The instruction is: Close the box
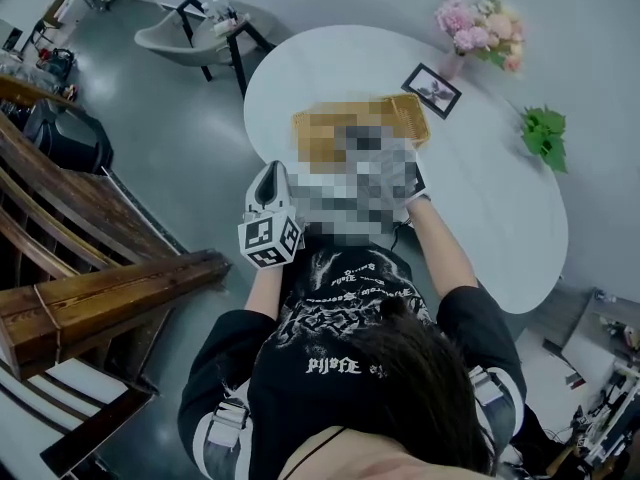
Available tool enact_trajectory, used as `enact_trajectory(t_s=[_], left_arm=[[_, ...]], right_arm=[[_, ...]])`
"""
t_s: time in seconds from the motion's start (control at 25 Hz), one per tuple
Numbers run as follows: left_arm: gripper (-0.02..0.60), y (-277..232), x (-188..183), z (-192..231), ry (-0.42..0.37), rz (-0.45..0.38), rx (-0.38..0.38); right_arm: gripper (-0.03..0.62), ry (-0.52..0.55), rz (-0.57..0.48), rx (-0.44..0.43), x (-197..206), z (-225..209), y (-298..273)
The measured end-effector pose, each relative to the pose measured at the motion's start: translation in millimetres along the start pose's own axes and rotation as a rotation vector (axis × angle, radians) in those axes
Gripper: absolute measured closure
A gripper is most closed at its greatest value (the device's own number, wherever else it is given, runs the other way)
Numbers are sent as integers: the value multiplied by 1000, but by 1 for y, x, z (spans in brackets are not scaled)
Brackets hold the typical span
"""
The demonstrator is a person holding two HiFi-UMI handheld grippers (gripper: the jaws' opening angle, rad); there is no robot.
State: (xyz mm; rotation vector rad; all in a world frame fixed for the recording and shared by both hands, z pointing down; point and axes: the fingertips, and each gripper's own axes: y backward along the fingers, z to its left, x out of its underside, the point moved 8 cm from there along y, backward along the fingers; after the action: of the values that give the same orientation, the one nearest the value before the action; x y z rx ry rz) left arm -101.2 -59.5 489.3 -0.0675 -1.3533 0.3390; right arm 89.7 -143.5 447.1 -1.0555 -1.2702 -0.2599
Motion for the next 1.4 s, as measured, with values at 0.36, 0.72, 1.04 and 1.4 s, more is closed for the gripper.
enact_trajectory(t_s=[0.36, 0.72, 1.04, 1.4], left_arm=[[554, 10, 7, -2, 6, -2, -40], [554, 14, 20, -17, -1, 0, -30], [554, 15, 23, -22, 7, 1, -25], [554, 15, 30, -17, 3, 8, -40]], right_arm=[[557, -15, 40, -2, 26, 4, -3], [557, -43, 55, 9, 55, 3, -5], [557, -69, 84, 27, 71, 5, -13], [554, -141, 80, 114, 94, 4, -21]])
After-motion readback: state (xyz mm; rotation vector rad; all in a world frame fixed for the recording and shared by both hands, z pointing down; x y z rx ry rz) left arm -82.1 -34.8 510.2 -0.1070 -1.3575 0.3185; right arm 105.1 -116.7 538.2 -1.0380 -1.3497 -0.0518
